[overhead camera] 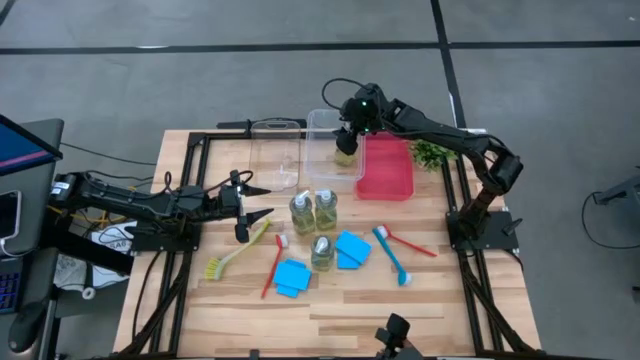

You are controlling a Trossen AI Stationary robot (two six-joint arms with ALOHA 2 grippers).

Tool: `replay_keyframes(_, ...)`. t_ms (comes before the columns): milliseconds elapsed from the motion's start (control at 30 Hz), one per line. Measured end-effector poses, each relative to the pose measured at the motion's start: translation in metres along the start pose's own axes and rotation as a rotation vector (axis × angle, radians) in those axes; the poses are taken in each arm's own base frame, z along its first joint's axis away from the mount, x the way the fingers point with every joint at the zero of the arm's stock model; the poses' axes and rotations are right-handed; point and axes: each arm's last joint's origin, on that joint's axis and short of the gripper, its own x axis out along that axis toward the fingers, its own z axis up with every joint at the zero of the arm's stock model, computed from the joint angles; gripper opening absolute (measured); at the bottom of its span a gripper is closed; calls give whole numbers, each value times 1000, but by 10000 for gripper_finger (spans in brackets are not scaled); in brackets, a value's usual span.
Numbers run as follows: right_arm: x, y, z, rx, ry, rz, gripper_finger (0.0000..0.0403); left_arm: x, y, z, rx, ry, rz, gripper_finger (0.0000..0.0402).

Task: Pick & Place Kitchen Sink Supplies
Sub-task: Put the green dish soap into the white bin

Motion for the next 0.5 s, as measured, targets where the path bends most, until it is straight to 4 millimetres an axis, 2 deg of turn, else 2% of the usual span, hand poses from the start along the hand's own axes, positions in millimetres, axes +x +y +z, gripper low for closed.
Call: replay_keyframes(500, -51, 8, 10, -35, -14, -4, 246, 0, 0, 0, 0, 0, 0, 237)
